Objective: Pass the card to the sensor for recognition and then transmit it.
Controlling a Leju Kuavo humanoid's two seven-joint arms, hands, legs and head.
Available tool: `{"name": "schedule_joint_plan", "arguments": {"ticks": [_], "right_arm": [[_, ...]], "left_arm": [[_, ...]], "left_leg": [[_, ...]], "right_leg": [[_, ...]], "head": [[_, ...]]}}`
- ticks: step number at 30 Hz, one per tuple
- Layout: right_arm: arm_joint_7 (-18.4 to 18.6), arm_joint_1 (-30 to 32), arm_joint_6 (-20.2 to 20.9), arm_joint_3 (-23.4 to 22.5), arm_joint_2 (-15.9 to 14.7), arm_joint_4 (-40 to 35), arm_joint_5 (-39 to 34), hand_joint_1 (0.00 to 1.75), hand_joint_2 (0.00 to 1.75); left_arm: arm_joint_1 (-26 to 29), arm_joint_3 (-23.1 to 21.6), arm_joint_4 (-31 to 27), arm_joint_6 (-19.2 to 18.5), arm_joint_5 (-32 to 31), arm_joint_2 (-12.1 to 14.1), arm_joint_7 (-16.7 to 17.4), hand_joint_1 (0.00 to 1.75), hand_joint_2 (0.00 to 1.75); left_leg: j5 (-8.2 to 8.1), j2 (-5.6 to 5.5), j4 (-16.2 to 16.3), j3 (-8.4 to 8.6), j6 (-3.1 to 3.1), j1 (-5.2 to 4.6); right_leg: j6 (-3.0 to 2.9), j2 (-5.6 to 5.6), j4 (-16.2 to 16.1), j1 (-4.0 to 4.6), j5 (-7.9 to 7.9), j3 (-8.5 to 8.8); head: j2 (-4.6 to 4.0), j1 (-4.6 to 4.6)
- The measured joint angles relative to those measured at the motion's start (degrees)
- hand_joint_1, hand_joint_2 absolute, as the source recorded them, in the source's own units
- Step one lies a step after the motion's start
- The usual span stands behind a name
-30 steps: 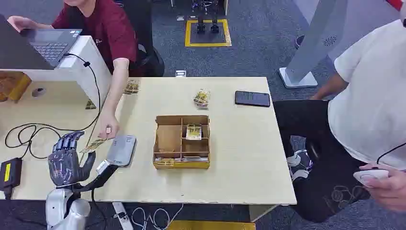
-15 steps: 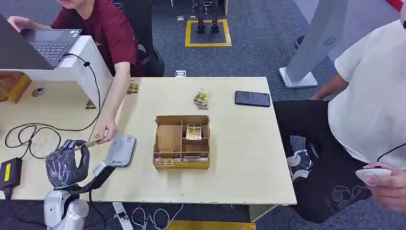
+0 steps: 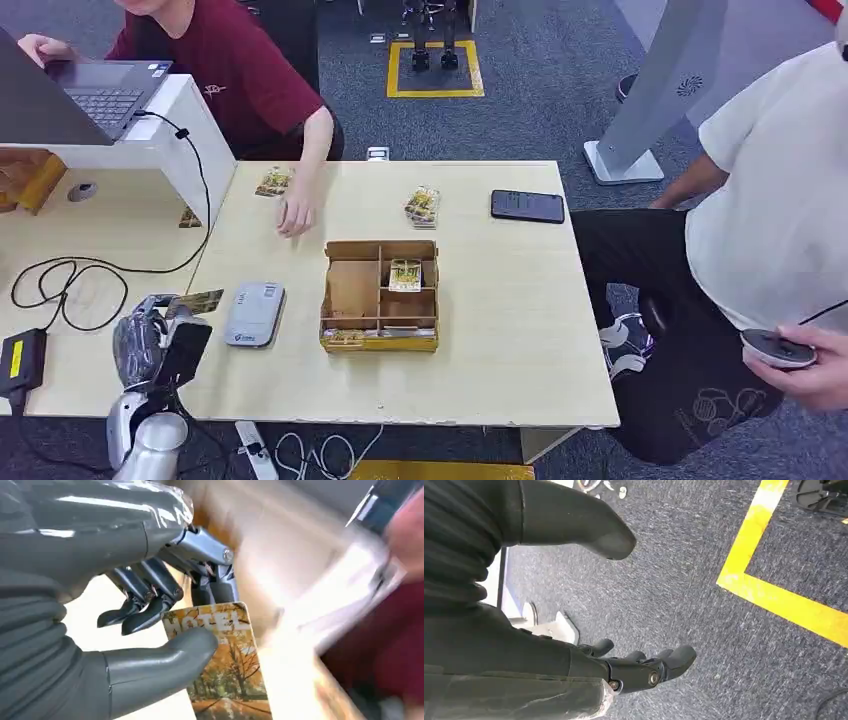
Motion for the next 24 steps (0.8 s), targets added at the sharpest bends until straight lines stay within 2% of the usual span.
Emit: {"name": "schedule_joint_plan", "arguments": {"ticks": [4,9,14,19,24], "right_arm": [[0.00,0.04,-0.15,-0.81,0.00,0.00,0.07,0.00,1.75],[0.02,0.04,-0.17,-1.35,0.00,0.02,0.09,0.00,1.75],[0.07,0.06,-0.17,-1.99,0.02,0.02,0.24,0.00,1.75],[0.17,0.04,-0.15,-2.25,0.07,0.02,0.63,0.00,1.75],[0.17,0.06,-0.11,-2.27,0.22,0.02,0.68,0.00,1.75]], "left_arm": [[0.03,-2.97,-0.02,-9.79,12.30,0.44,3.47,1.75,1.75],[0.04,-5.32,-0.02,-12.84,13.43,1.88,7.29,1.75,1.75],[-0.02,-7.84,-0.02,-13.97,11.85,2.67,10.19,1.75,1.75],[-1.43,-11.19,0.70,-8.75,3.04,2.95,13.57,1.75,1.75],[-2.83,-13.20,2.16,-7.92,0.42,3.12,14.71,1.75,1.75]], "left_leg": [[0.00,0.07,0.00,0.00,0.00,0.00],[0.00,0.02,0.00,0.00,0.00,0.00],[0.00,0.04,0.00,0.01,0.00,0.00],[0.00,0.02,0.01,0.00,0.01,-0.01],[0.00,0.06,0.01,0.01,0.01,-0.01]], "right_leg": [[0.01,0.05,0.00,0.00,0.01,0.00],[0.01,0.02,0.00,0.00,0.01,-0.01],[0.01,0.03,0.00,0.00,0.01,-0.01],[0.02,0.01,0.00,0.00,0.02,0.00],[0.02,0.05,0.00,0.00,0.03,-0.01]], "head": [[0.00,0.00],[0.00,0.00],[0.00,0.00],[0.00,0.02],[0.00,0.00]]}}
